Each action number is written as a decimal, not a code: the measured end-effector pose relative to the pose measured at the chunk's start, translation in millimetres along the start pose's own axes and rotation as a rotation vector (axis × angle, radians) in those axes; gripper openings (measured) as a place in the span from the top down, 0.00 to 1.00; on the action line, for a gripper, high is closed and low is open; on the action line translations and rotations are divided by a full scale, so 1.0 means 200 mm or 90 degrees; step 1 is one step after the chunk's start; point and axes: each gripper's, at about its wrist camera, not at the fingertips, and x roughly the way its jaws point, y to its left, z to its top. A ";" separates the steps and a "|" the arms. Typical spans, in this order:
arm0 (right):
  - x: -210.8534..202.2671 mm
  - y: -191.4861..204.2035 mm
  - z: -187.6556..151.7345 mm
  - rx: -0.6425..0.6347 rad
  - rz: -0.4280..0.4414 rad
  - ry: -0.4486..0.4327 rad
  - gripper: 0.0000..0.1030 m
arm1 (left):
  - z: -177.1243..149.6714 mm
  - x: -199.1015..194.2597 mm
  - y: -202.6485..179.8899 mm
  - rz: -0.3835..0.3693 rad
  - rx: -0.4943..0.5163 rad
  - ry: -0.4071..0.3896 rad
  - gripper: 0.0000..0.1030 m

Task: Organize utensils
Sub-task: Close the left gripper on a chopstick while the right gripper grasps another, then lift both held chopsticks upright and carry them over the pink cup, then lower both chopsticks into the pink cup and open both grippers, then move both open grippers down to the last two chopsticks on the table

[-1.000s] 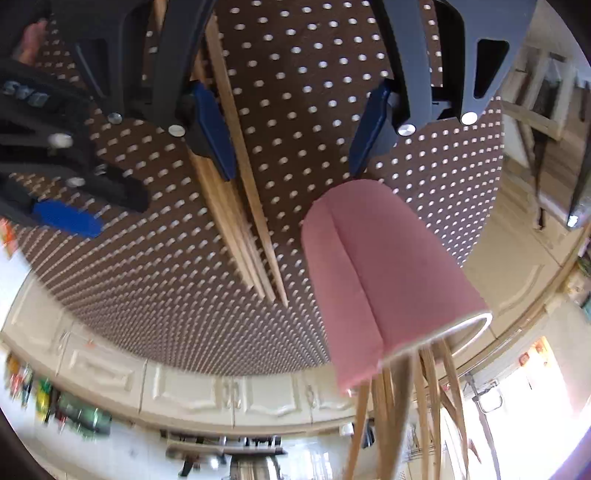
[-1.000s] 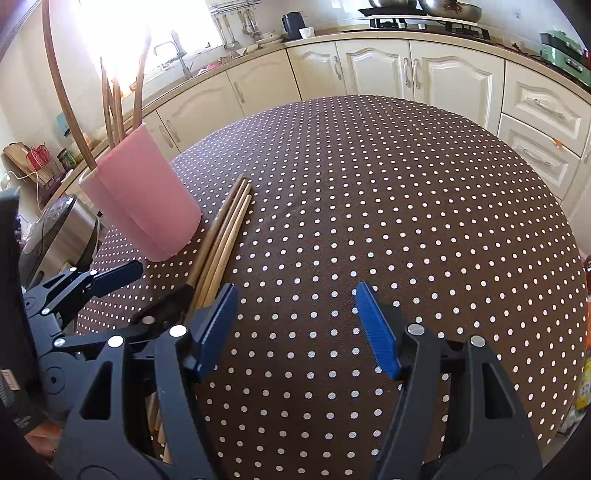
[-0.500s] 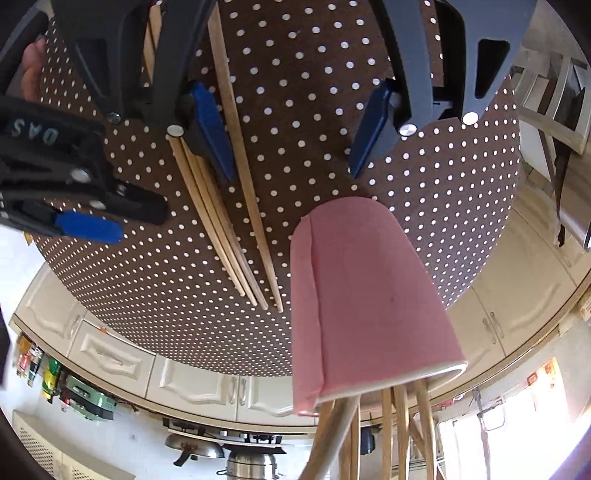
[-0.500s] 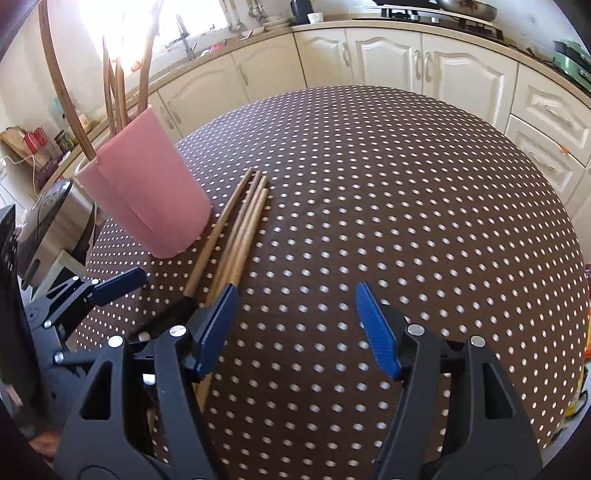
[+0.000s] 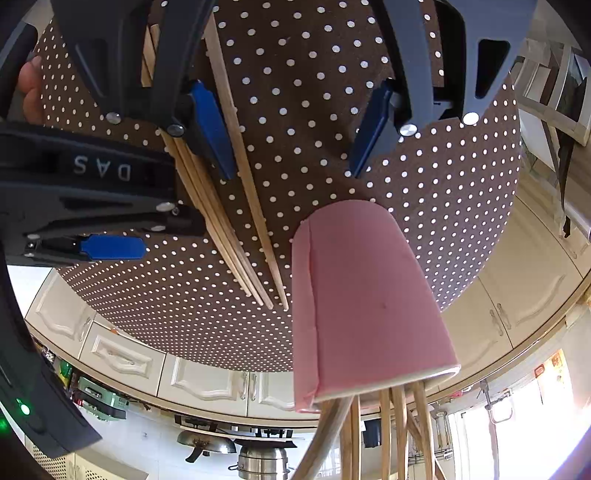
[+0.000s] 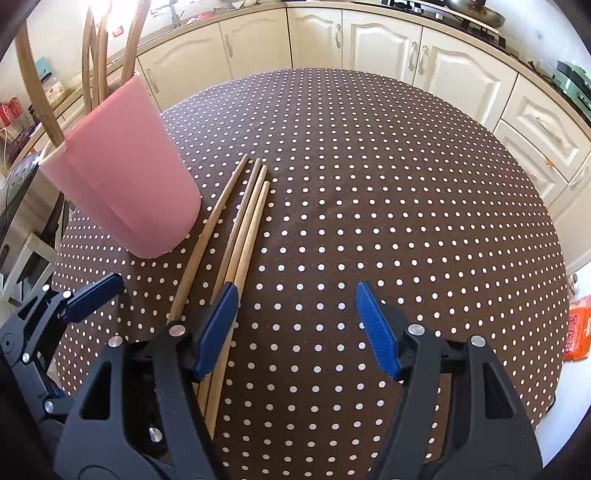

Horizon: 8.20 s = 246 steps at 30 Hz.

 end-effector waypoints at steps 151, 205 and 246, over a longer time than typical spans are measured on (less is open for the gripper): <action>-0.85 0.02 0.47 -0.025 0.235 -0.397 0.94 | 0.52 -0.69 0.35 -0.025 -0.165 -0.591 0.94; -0.69 0.14 0.29 -0.031 0.207 -0.317 0.63 | 0.28 -0.76 0.31 0.088 -0.113 -0.476 0.51; -0.72 -0.37 -0.10 0.019 0.128 -0.280 0.50 | 0.18 -0.66 -0.05 -0.003 -0.057 -0.272 0.40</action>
